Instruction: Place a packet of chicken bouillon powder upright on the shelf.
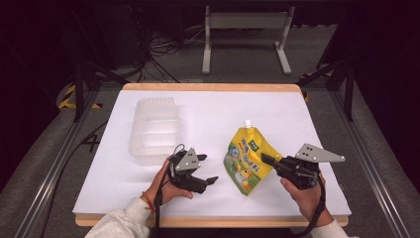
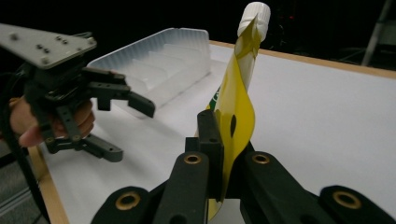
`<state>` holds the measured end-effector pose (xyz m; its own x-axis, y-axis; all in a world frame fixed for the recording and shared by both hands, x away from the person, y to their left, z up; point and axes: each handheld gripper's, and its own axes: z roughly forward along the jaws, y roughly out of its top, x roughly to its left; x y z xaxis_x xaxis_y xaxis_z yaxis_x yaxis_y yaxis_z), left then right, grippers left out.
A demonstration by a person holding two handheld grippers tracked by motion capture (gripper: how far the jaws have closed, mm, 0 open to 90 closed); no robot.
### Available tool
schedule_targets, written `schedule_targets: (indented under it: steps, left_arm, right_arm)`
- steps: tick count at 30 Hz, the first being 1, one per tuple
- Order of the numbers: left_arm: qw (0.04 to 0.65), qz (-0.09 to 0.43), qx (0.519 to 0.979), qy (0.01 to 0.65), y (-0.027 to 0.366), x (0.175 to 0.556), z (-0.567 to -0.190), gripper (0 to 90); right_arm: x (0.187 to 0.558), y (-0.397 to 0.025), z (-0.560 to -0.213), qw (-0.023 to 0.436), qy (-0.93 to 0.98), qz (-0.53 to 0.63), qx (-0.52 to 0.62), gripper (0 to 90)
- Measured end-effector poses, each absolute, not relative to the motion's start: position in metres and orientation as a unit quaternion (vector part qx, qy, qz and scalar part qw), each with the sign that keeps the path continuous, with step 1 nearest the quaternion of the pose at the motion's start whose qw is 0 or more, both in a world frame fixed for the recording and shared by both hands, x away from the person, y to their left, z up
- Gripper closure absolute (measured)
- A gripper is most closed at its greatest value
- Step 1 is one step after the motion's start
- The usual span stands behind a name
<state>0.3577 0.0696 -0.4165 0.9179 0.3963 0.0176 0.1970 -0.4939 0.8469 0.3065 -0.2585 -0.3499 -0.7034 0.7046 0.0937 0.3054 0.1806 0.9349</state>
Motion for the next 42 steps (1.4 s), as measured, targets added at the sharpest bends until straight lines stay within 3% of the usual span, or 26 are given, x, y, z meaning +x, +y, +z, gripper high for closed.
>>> schedule_targets:
  steps: [7, 23, 27, 33, 35, 37, 42]
  left_arm:
    - [0.472, 0.113, 0.857, 0.172, 0.067, 0.363, -0.414, 20.7]
    - [0.504, 0.124, 0.84, 0.162, 0.07, 0.368, -0.397, 21.6]
    - [0.51, 0.123, 0.838, 0.153, 0.071, 0.368, -0.395, 27.8]
    - [0.518, 0.127, 0.832, 0.153, 0.078, 0.37, -0.392, 44.6]
    - [0.517, 0.123, 0.832, 0.159, 0.079, 0.373, -0.392, 40.8]
    - [0.514, 0.122, 0.832, 0.167, 0.079, 0.375, -0.392, 28.4]
    - [0.52, 0.131, 0.83, 0.154, 0.082, 0.372, -0.389, 46.9]
  right_arm:
    - [0.304, -0.237, -0.335, 0.199, 0.779, 0.52, 0.288, 90.0]
    - [0.302, -0.208, -0.311, 0.188, 0.818, 0.509, 0.189, 90.0]
    - [0.303, -0.199, -0.311, 0.179, 0.825, 0.508, 0.171, 90.0]
    - [0.306, -0.192, -0.309, 0.179, 0.83, 0.506, 0.151, 90.0]
    - [0.309, -0.192, -0.308, 0.177, 0.829, 0.51, 0.147, 90.0]
    - [0.31, -0.192, -0.308, 0.172, 0.83, 0.512, 0.144, 90.0]
    - [0.314, -0.189, -0.308, 0.176, 0.832, 0.505, 0.144, 90.0]
